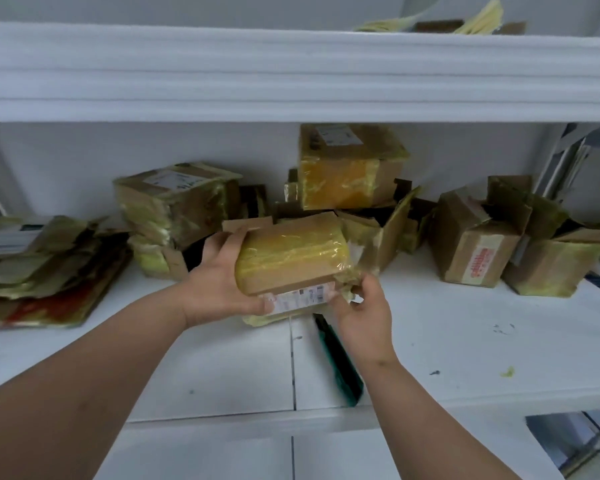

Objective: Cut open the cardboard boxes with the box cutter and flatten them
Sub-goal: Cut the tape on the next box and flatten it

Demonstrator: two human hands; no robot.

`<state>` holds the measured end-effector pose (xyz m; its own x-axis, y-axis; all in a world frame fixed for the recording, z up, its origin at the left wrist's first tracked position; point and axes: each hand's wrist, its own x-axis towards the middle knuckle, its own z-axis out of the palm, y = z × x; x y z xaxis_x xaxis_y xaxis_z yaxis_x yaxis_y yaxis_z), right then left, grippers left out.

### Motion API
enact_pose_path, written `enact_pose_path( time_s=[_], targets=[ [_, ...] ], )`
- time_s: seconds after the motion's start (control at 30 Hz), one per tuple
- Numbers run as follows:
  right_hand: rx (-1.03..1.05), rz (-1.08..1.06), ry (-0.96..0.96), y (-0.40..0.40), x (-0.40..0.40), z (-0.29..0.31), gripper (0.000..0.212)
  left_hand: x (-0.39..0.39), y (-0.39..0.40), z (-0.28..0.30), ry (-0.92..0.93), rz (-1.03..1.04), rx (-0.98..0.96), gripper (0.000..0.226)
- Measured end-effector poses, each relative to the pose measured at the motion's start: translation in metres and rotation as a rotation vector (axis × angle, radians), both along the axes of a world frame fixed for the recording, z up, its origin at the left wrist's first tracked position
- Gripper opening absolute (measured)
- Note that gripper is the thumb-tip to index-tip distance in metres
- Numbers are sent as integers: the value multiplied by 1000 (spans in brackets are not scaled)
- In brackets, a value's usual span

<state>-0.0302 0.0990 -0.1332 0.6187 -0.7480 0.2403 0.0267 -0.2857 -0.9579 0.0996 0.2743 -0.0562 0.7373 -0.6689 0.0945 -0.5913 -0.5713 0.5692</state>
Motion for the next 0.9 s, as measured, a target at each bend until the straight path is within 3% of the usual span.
enact_pose_path(
  time_s=[0.23, 0.47, 0.63, 0.73, 0.83, 0.9],
  targets=[
    [-118, 87, 82, 50, 11, -6, 31, 20, 63, -12, 49, 45, 100, 122],
    [-95, 50, 112, 48, 4, -12, 24, 8, 40, 7, -275, 30, 521, 121],
    [-84, -25, 209, 29, -2, -30, 22, -8, 13, 8, -252, 17, 658, 125],
    [-272, -101, 458, 9, -7, -39, 28, -4, 11, 5, -256, 2, 592, 129],
    [-488, -14, 850, -5, -8, -46, 43, 3, 13, 4, -291, -58, 528, 130],
    [-563, 67, 936, -8, -6, -48, 37, 5, 11, 6, -293, -89, 496, 129]
  ],
)
